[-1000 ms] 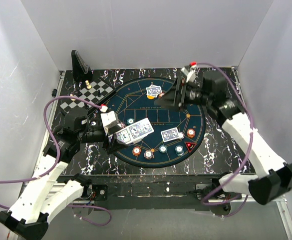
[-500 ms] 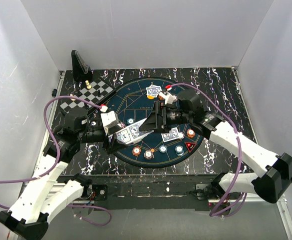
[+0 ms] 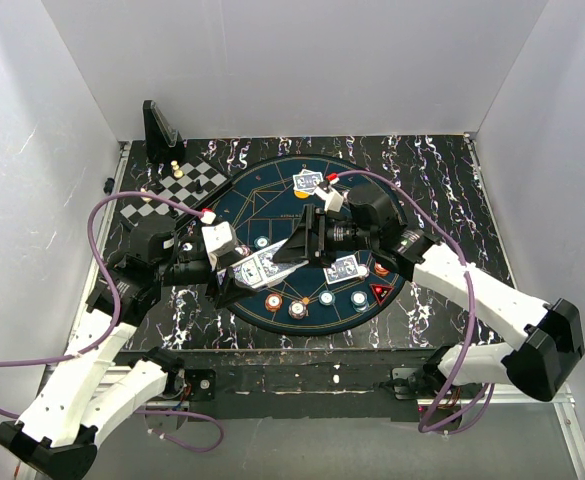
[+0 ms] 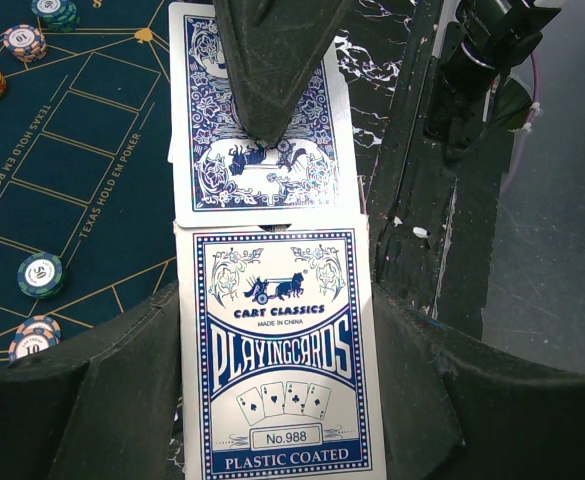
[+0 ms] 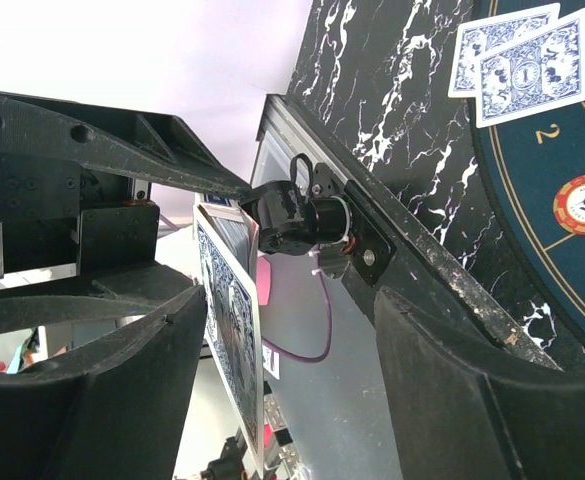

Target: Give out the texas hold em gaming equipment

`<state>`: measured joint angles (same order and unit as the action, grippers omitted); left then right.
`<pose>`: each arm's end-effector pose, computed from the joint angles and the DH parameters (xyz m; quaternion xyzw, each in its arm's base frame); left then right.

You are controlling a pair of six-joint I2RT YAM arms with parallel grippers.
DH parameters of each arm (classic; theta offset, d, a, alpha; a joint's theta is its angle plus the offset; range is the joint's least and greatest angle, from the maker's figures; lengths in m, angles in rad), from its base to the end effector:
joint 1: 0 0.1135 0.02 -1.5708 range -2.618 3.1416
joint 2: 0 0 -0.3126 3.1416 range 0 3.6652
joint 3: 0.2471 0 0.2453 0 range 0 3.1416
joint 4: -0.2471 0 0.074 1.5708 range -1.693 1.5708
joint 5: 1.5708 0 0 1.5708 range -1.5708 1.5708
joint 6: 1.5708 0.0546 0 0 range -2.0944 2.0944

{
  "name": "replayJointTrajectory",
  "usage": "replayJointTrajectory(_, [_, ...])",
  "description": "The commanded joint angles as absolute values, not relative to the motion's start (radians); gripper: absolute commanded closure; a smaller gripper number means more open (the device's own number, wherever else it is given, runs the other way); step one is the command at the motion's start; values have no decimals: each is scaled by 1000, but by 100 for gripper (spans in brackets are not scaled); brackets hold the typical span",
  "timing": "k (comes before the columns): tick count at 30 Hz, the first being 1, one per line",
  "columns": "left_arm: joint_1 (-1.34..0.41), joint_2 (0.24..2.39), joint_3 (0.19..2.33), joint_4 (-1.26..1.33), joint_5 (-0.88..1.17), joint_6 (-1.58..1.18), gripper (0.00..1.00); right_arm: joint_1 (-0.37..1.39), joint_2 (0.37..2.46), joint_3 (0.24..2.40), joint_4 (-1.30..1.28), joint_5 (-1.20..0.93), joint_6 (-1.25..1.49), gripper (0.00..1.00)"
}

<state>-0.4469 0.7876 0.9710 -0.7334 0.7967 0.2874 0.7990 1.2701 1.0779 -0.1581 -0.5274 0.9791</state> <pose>0.0895 -0.0862 0.3788 0.4656 0.6826 -0.3733 0.4219 0.1799 0.2242 0.3839 -0.0776 0.8014 0.5642 0.1828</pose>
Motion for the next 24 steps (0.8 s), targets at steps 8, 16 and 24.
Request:
replayJointTrajectory(8, [-442, 778, 986, -715, 819, 284, 100, 801, 1200, 1072, -147, -469, 979, 40])
replayJointTrajectory(16, [-442, 776, 988, -715, 821, 282, 100, 792, 1175, 1072, -187, -453, 960, 56])
replayJointTrajectory(24, [-442, 776, 989, -718, 821, 282, 100, 769, 1140, 1063, -238, -439, 945, 59])
